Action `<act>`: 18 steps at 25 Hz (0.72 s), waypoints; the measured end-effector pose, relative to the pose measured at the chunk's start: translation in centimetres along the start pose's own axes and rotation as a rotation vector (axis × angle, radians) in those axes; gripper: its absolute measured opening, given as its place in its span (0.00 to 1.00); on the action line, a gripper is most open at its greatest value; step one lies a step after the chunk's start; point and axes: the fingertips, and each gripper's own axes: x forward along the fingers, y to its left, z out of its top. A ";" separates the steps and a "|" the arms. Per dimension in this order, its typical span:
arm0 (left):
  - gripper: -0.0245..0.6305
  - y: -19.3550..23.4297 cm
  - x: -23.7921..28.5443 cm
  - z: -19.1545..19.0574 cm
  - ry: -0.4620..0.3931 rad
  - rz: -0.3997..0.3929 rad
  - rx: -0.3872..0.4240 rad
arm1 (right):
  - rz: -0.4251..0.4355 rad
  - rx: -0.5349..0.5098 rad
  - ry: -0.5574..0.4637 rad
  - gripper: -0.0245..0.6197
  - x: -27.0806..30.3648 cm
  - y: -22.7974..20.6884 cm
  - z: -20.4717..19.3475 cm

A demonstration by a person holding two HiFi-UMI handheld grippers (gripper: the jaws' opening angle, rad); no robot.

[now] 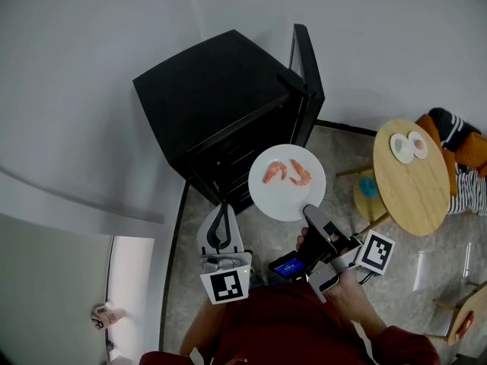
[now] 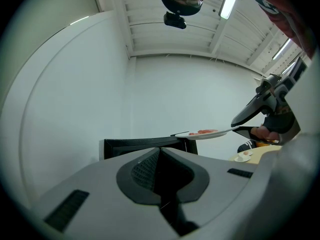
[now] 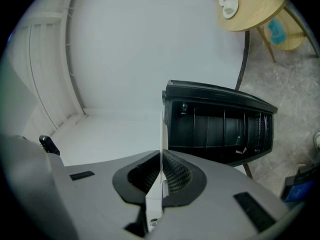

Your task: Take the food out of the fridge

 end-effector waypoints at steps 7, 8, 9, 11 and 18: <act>0.06 -0.1 0.0 -0.2 0.002 -0.003 -0.006 | 0.000 0.003 -0.002 0.09 -0.1 -0.1 0.0; 0.06 -0.1 0.0 -0.2 0.002 -0.003 -0.008 | -0.001 0.002 -0.002 0.09 0.0 -0.1 0.1; 0.06 -0.1 0.1 -0.2 0.001 -0.002 -0.010 | -0.002 0.001 -0.001 0.09 0.0 -0.2 0.1; 0.06 -0.1 0.1 -0.1 -0.002 -0.001 -0.010 | -0.003 0.001 0.001 0.09 0.0 -0.1 0.1; 0.06 -0.3 0.1 0.2 -0.004 -0.004 -0.006 | -0.002 -0.001 0.003 0.09 -0.1 0.2 0.0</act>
